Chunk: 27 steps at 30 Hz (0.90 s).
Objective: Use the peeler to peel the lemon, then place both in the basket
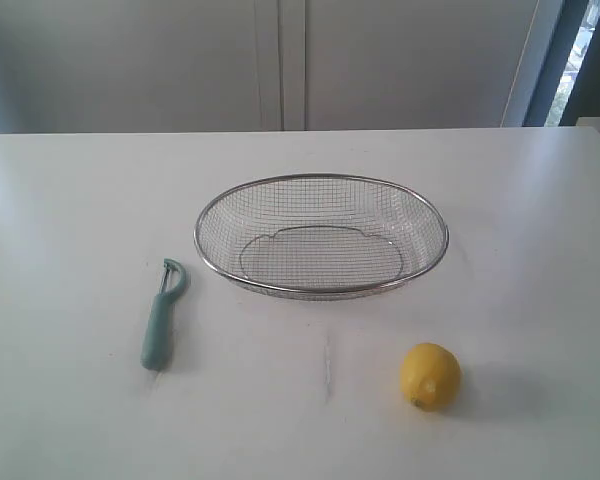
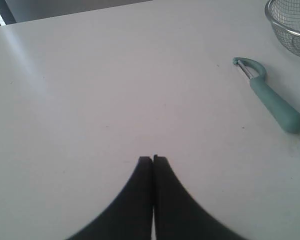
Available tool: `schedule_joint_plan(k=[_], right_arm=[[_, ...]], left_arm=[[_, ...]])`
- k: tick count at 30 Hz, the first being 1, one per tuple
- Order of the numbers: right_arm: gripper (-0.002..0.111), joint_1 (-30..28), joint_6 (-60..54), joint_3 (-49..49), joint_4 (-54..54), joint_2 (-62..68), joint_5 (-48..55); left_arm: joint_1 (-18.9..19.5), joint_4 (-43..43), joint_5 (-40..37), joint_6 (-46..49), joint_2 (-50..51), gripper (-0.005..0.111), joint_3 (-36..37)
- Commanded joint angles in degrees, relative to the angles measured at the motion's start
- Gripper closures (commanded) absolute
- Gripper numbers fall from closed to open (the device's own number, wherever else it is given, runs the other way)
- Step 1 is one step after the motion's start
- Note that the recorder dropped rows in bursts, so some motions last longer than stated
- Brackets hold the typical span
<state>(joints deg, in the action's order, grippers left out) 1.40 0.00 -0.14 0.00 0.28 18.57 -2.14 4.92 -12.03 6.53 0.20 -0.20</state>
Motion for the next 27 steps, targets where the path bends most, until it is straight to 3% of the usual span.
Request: schedule_joint_plan(k=[1, 27], right_arm=[[0.108, 0.3, 0.0, 0.1, 0.0, -0.3, -0.5], [0.108, 0.3, 0.0, 0.1, 0.0, -0.3, -2.4]], left_arm=[[-0.3, 0.4, 0.0, -0.1, -0.2, 0.106, 0.2], [-0.3, 0.4, 0.0, -0.1, -0.2, 0.106, 0.2]])
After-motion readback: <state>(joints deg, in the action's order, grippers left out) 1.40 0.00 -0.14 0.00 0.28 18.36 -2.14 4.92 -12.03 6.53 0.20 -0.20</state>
